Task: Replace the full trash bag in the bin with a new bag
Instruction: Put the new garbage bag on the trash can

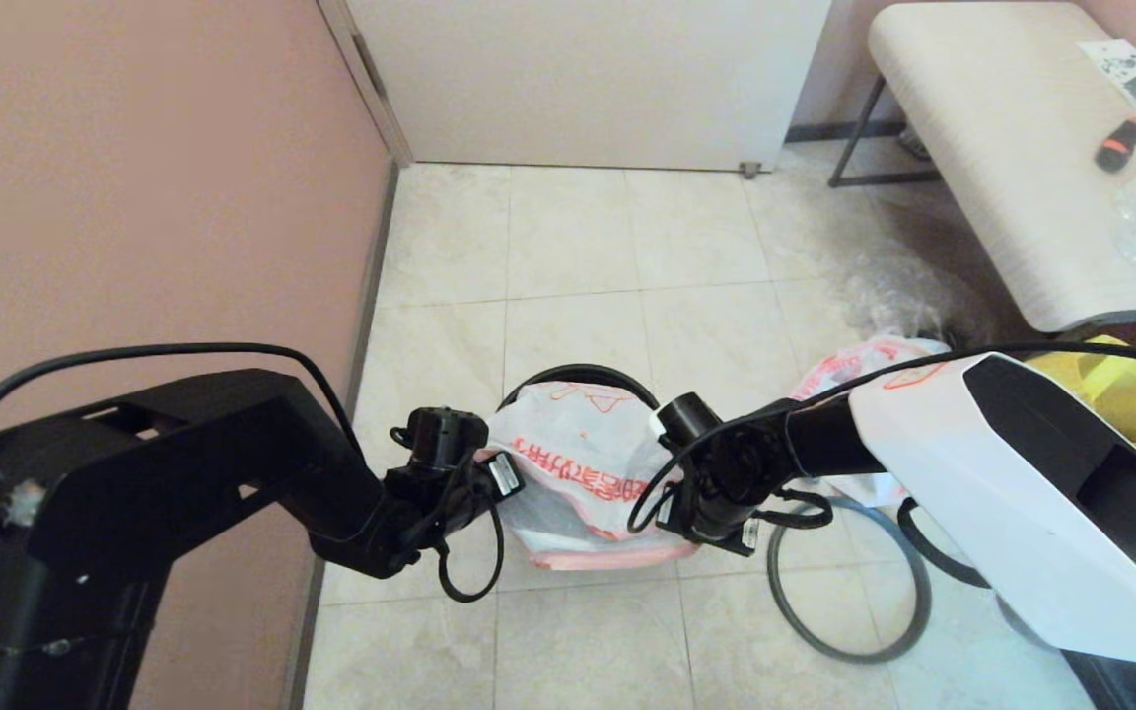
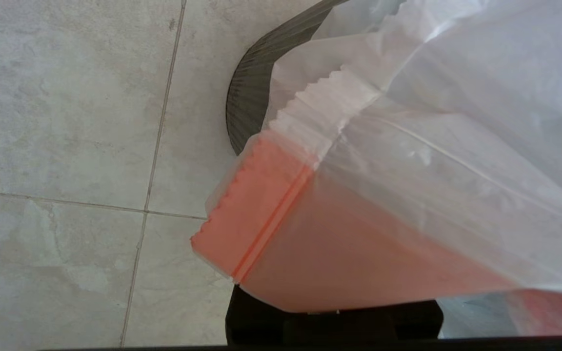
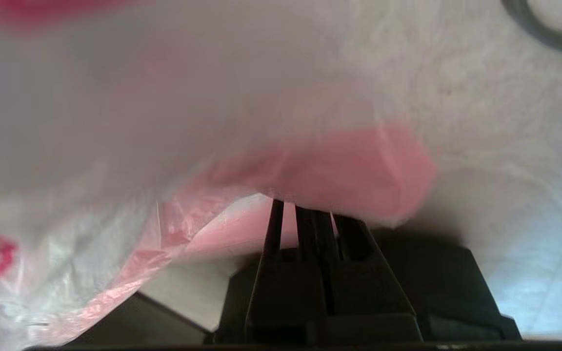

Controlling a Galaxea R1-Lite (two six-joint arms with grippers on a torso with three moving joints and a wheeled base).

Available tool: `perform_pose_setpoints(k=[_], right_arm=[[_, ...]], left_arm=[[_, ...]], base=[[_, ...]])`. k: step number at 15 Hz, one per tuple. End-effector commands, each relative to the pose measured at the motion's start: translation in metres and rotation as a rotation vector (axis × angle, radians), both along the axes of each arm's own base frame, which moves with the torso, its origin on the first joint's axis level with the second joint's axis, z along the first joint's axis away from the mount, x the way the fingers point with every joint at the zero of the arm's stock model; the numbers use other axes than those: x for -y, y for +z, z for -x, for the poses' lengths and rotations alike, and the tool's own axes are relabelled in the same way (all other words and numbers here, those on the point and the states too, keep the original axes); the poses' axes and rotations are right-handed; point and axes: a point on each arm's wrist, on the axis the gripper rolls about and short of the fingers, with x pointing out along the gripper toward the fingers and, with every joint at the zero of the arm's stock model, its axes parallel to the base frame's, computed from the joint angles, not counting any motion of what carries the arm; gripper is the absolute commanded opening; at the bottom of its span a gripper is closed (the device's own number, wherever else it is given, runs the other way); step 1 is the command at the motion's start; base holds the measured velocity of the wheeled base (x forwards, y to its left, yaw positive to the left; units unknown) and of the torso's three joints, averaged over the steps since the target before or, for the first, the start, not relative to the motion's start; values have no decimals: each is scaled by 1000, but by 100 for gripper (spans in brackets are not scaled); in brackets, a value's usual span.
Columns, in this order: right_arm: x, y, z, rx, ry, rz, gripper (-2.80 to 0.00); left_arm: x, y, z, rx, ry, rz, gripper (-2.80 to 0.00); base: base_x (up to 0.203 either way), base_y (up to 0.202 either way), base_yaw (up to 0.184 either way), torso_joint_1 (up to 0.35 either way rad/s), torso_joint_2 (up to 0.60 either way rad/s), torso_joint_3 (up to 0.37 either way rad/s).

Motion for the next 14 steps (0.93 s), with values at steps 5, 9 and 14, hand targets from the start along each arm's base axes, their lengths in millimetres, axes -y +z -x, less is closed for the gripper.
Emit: perform_pose_setpoints(k=[5, 9, 14], right_arm=[[12, -4, -43, 114, -80, -57, -280], [17, 6, -53, 196, -99, -107, -280], [20, 27, -63, 327, -111, -183, -280]], left_arm=[[0, 3, 1, 5, 0, 6, -280], [1, 2, 3, -1, -6, 4, -280], [3, 1, 8, -12, -29, 8, -280]], base=[[0, 0, 0, 0, 0, 0], [0, 0, 0, 0, 0, 0], [0, 0, 0, 0, 0, 0]])
